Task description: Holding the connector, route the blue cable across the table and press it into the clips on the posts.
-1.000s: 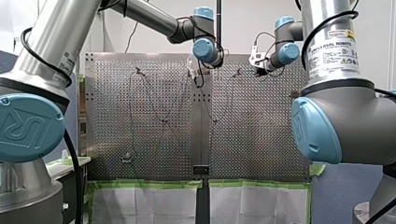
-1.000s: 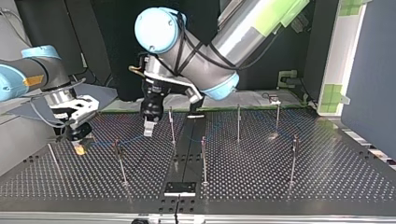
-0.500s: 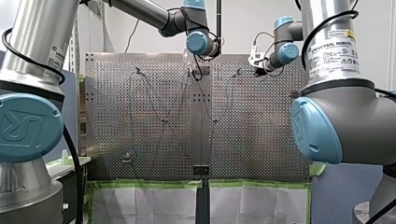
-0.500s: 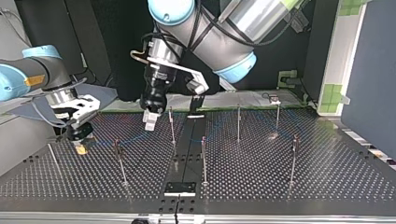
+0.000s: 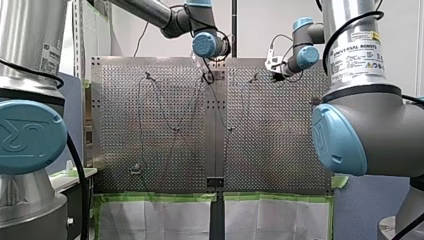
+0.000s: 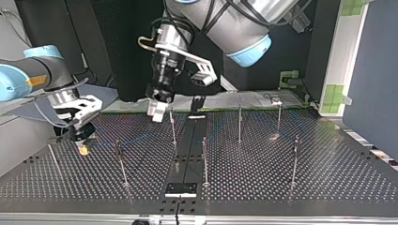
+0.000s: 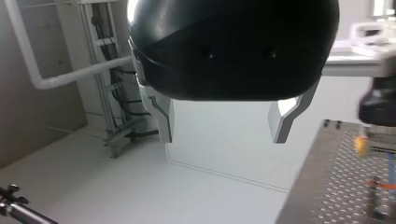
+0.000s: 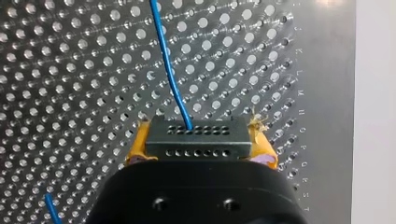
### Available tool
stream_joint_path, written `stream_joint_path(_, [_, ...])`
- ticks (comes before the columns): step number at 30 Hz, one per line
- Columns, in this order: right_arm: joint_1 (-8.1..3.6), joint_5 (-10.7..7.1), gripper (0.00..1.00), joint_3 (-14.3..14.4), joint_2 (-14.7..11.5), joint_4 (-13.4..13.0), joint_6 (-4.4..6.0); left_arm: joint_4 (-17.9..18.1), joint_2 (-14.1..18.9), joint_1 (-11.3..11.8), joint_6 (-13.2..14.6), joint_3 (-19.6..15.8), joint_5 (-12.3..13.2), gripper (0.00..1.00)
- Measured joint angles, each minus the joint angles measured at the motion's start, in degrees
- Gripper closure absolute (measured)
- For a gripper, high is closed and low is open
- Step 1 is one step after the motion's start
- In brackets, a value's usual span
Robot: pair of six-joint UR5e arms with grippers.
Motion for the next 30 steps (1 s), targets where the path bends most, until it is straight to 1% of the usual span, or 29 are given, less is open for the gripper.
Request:
stream_joint_path(4, [0.10, 0.02, 1.00, 0.01, 0.00, 0.04, -0.10, 1.70, -1.50, 0.04, 0.14, -1.69, -0.53, 0.00])
stream_joint_path(8, [0.26, 0.09, 1.00, 0.04, 0.00, 0.06, -0.17, 3.72, -3.48, -0.37, 0.52, -3.72, -1.85, 0.00])
stream_joint_path(15, [0.40, 0.19, 1.00, 0.03, -0.01, 0.12, -0.28, 7.37, -6.80, -1.30, -0.54, -7.38, -4.01, 0.00])
stream_joint_path(20, [0.46, 0.19, 1.00, 0.03, -0.02, 0.14, -0.30, 10.15, -7.47, -1.28, -0.84, -10.14, -4.37, 0.00])
stream_joint_path(30, [0.58, 0.23, 1.00, 0.01, -0.01, 0.15, -0.31, 15.23, -7.52, -1.02, -0.87, -15.25, -4.89, 0.00])
